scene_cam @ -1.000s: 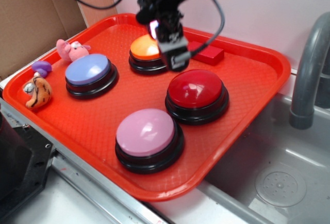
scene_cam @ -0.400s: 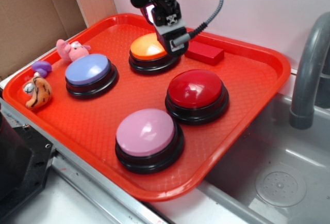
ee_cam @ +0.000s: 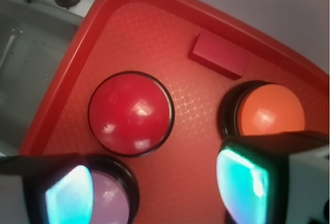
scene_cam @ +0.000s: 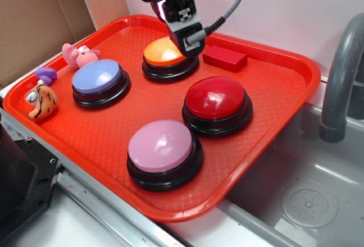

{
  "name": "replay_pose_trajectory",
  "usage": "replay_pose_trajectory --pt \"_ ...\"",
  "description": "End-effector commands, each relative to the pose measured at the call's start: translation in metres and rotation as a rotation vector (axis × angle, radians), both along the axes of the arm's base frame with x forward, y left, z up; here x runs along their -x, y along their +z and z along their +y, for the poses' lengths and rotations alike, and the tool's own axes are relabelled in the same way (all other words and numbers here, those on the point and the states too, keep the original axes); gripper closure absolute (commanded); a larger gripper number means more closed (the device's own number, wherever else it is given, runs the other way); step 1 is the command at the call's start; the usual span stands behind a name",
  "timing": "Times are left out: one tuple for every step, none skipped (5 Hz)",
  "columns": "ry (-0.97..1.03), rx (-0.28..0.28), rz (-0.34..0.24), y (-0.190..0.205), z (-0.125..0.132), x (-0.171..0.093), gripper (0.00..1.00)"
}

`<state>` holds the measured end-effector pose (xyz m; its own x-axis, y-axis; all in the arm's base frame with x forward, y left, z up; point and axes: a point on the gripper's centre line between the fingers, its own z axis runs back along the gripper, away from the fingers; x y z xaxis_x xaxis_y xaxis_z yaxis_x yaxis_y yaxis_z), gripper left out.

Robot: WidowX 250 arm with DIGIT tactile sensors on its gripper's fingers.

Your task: Push the red button.

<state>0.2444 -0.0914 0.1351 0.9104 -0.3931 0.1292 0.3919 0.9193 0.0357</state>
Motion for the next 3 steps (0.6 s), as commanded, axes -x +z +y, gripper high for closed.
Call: replay_pose_trajectory --pt "0.018 0.015 -0.07 0.024 -0.0017 0.0038 0.0" --pt "0.027 0.0 -0.086 0.029 -0.0005 0.008 0.0" --pt "0.033 0.012 -0.117 0.0325 0.0005 0.0124 0.0"
